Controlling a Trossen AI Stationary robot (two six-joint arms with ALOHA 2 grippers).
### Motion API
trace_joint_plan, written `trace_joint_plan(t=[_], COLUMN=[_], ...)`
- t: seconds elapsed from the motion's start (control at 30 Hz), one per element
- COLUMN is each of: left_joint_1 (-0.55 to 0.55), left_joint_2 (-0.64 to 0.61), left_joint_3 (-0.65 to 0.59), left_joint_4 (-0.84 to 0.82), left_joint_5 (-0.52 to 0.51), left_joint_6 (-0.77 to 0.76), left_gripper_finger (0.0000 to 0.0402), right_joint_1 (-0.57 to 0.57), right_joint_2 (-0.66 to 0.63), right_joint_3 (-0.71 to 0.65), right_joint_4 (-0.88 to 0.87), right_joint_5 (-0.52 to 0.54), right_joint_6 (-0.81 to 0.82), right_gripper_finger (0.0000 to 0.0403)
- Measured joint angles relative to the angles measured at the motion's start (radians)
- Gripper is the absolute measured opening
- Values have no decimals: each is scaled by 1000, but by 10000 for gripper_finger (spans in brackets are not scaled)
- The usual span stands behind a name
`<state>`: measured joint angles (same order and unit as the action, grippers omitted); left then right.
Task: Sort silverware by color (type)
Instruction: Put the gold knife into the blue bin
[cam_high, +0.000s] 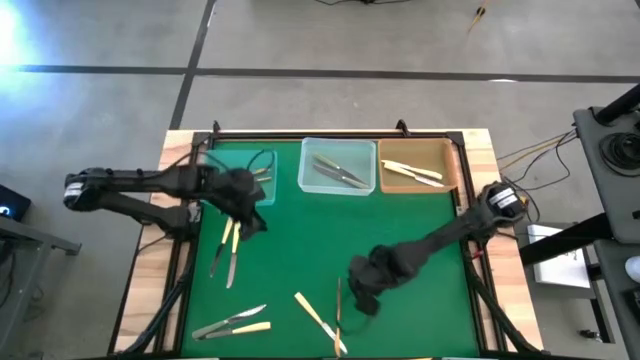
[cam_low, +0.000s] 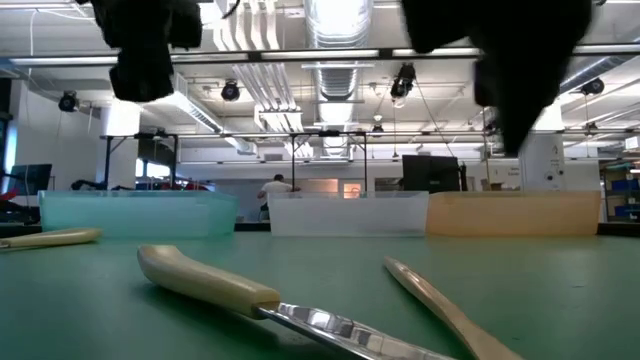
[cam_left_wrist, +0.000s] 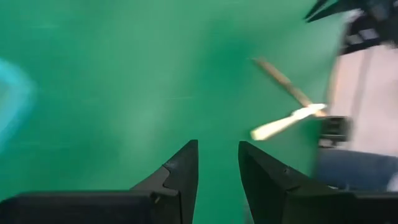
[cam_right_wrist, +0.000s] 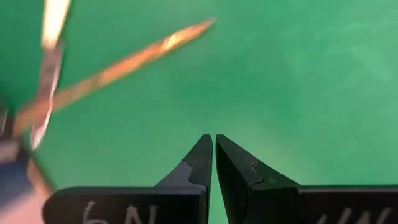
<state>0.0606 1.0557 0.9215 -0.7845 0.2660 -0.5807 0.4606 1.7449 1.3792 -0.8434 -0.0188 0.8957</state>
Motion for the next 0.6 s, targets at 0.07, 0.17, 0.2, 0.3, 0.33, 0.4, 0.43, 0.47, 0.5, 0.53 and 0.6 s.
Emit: trace_joint_plan(t=[0.07, 0.17, 0.2, 0.3, 0.33, 0.4, 0.43, 0.47, 0.5, 0.53, 0.6], left_joint_1=[-72, -166, -192, -251, -269, -300, -314, -325, -336, -347, -369], left_joint_2=[1, 8, 10, 17, 18, 18, 18, 18, 18, 18, 26], left_joint_3=[0, 0, 0, 0, 0, 1, 1, 1, 1, 1, 1], left_joint_4=[58, 163, 192, 283, 305, 348, 360, 367, 372, 374, 374], left_joint_5=[-19, -83, -105, -160, -176, -208, -222, -229, -232, -232, -233], left_joint_6=[-80, -157, -180, -235, -249, -265, -268, -270, -270, -269, -269], left_gripper_finger=[97, 97, 98, 98, 98, 98, 98, 98, 98, 98, 98], right_joint_1=[52, 118, 134, 172, 184, 204, 215, 224, 233, 240, 252], right_joint_2=[-1, 6, 8, 26, 30, 35, 38, 41, 45, 49, 56], right_joint_3=[0, 1, 1, 1, 1, 2, 4, 4, 4, 4, 6], right_joint_4=[1, 2, 4, 26, 35, 62, 81, 109, 141, 179, 252], right_joint_5=[-30, -66, -68, -68, -69, -69, -68, -67, -60, -39, 32], right_joint_6=[-60, -145, -162, -161, -135, -76, -60, -50, -45, -41, -43], right_gripper_finger=[13, 13, 13, 13, 13, 13, 13, 13, 13, 13, 13])
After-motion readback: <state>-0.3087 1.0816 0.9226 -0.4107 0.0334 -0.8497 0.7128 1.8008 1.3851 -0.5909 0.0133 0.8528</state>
